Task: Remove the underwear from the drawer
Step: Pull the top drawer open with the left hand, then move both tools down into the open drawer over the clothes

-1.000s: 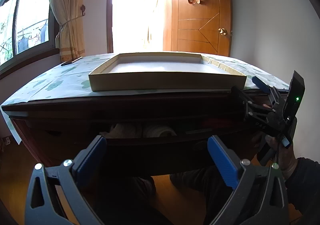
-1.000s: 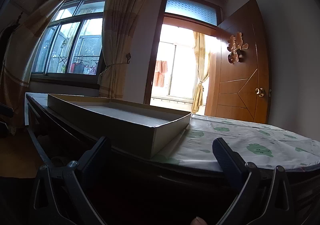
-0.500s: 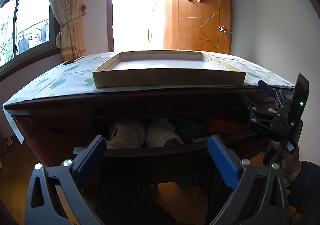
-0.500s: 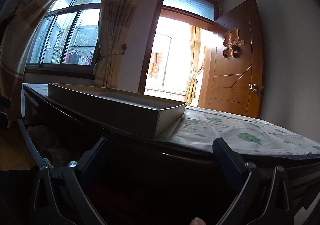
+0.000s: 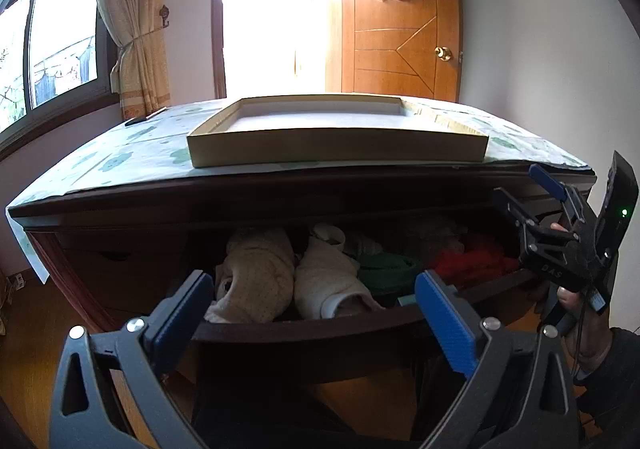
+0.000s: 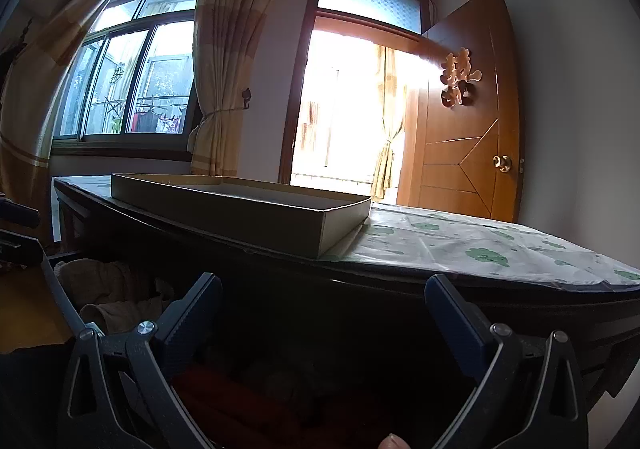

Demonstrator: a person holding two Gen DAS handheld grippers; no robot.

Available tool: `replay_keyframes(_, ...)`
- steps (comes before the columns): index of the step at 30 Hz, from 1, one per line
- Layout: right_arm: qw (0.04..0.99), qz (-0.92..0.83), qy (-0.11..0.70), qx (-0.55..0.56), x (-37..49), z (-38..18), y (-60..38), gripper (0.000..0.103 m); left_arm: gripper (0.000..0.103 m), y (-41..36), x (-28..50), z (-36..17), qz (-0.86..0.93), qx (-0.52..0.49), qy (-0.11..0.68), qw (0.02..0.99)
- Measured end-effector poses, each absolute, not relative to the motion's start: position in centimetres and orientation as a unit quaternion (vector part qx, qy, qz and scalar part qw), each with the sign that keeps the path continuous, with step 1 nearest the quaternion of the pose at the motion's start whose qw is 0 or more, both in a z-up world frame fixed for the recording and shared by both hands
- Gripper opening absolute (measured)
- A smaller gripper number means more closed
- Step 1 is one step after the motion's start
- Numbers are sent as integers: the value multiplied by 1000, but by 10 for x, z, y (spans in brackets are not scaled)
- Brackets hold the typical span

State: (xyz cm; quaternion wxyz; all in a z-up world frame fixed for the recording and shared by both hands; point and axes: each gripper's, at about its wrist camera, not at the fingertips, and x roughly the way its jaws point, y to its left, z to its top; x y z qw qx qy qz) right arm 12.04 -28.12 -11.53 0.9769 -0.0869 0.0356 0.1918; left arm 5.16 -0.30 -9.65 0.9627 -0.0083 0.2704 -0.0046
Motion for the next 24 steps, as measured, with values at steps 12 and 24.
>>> replay_keyframes(12,977,187,56,-87,106,-116,-283,102,103,-6,52,-97,-9,-6,279,960)
replay_keyframes(24,974,177,92,-104,94,-117,-280,102,103,-7,52,-97,-8,-5,283,959)
